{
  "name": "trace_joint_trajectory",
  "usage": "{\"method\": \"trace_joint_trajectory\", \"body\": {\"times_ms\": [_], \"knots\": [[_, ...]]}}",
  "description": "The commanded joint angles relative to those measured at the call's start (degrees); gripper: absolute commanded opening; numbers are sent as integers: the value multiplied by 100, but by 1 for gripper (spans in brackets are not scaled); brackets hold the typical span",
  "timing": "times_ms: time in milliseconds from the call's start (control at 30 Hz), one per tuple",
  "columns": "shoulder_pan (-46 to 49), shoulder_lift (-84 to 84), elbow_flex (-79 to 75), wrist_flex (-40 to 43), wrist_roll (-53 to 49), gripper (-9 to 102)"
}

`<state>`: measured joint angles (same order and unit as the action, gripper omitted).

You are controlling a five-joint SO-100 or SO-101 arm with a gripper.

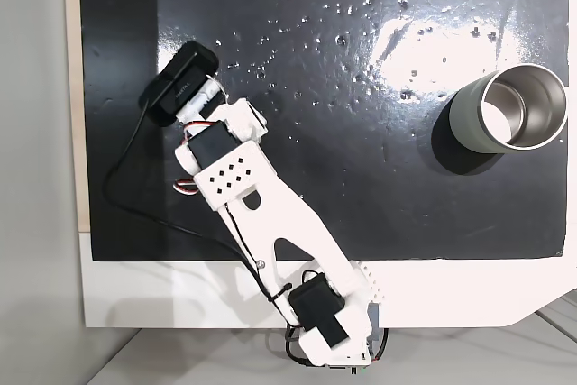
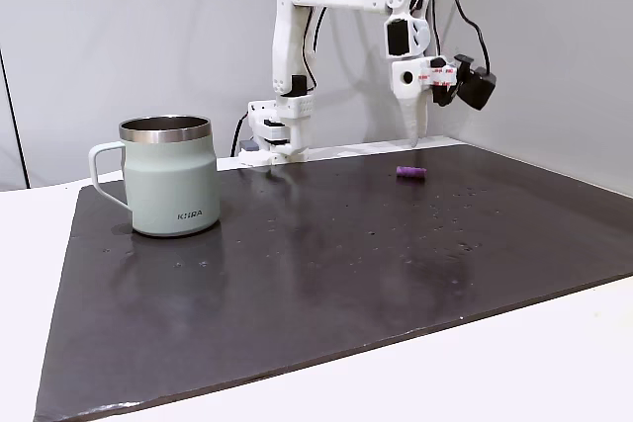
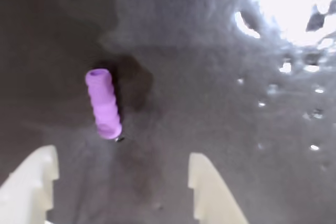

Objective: Grasp a pengrip and put it in the cup.

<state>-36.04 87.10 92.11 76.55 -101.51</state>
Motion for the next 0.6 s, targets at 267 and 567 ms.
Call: {"method": "trace_joint_trajectory", "body": {"times_ms": [267, 567], "knots": [[-457, -123, 765, -844, 272, 33], [-624, -387, 1107, -1222, 360, 33]]}}
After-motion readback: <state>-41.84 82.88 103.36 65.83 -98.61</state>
